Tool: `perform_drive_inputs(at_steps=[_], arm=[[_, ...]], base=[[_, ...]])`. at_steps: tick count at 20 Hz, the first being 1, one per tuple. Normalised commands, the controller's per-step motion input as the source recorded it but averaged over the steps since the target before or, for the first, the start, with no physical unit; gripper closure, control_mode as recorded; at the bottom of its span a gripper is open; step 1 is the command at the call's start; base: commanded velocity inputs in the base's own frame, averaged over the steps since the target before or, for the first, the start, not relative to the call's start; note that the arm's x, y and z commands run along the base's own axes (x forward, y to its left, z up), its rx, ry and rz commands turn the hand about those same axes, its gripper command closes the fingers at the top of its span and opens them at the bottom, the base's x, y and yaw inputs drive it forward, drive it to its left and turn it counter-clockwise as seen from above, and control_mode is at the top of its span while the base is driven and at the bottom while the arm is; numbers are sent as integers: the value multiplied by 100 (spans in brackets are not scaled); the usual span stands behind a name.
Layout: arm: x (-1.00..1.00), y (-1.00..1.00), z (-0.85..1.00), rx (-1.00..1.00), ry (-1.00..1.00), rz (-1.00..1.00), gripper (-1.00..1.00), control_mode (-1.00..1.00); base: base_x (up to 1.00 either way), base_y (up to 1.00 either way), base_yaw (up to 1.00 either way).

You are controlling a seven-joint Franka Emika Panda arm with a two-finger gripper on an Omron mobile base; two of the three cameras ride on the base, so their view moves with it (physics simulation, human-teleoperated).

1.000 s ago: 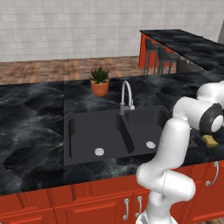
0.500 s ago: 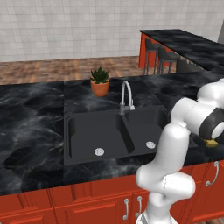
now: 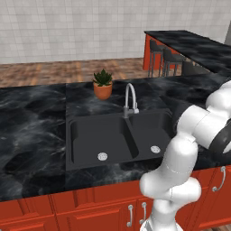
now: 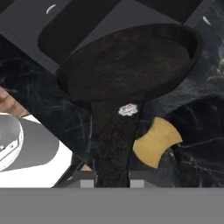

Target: Pick the pan and sponge and place them into the sink. Then turn on the water.

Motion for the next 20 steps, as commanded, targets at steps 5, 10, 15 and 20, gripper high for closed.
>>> perform_drive_inputs(at_steps=[5, 10, 15, 20], arm=[[-6, 38, -1, -4, 0, -9, 100, -100], [-11, 35, 0, -1, -1, -11, 100, -100], [-14, 33, 10, 0, 0, -10, 100, -100], [1, 40, 4, -1, 0, -9, 100, -100]], base=[[0, 0, 0], [0, 0, 0], [0, 0, 0], [0, 0, 0]])
